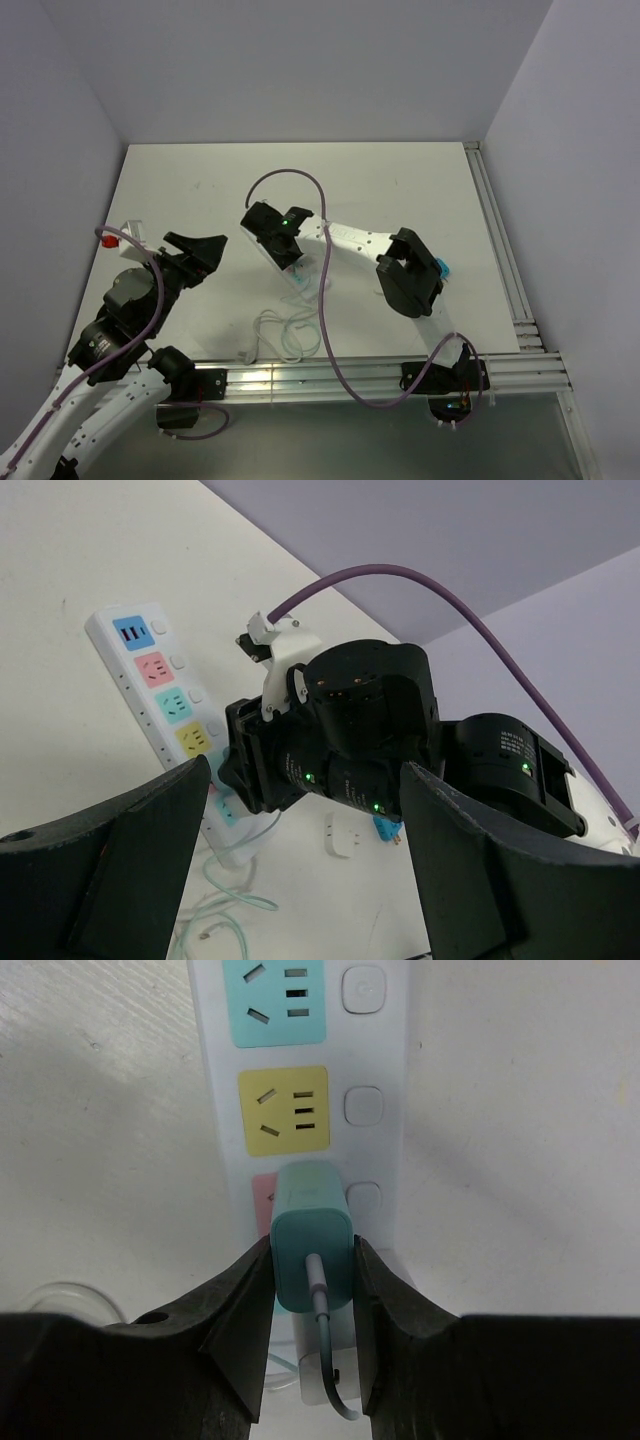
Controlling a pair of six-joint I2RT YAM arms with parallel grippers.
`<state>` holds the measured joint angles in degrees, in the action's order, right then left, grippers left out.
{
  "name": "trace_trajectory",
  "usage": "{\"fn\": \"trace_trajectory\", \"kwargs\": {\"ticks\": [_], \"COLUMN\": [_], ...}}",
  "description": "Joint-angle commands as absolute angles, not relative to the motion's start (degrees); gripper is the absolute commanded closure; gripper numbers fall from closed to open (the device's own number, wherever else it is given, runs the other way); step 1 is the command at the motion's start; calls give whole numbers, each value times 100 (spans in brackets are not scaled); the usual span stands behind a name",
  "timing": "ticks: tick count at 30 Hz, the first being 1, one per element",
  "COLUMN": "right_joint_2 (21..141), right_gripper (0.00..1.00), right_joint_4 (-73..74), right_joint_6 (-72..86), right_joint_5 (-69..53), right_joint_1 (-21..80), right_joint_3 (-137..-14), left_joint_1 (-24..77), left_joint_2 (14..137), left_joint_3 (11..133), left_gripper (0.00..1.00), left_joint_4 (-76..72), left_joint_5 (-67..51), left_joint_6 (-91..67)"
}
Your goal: Insert the plug
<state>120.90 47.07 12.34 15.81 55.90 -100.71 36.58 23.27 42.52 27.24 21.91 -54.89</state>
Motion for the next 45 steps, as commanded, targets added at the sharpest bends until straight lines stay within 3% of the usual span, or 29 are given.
{"fn": "trace_trajectory", "kwargs": {"ticks": [1,5,16,23,38,39,40,45], "right_joint_2": [12761,12823,13534,13772,13281,13211,13106,12841], "right_gripper": [100,100,100,100,100,91,89,100], "right_joint_4": [4632,4114,4833,4298,4623,4614,4597,4658], "right_joint_6": [1284,1345,976,1160,1010,985,993,950], "right_joint_5": [1179,213,35,-290,597,624,641,721], "right_joint_1": [5572,5336,5326,5353,5353,5361,5361,5361], "right_joint_3": [-9783,-9335,-9703,-9211,-9466,-9483,-9501,-9580], "left_joint_1": [3639,3639,3639,3647,3647,3639,3647,3639], "left_joint_2": [2241,2241,2188,2180,2153,2145,2136,2092], "left_joint_3": [4351,4315,4377,4368,4430,4438,4430,4482], "left_gripper": [17,18,17,17,18,17,17,18], "left_joint_4": [2619,2566,2584,2672,2698,2698,2724,2733], "left_joint_5": [2224,2153,2215,2259,2259,2259,2267,2276], "left_joint_6": [-5388,-5397,-5370,-5370,-5361,-5361,-5361,-5361]}}
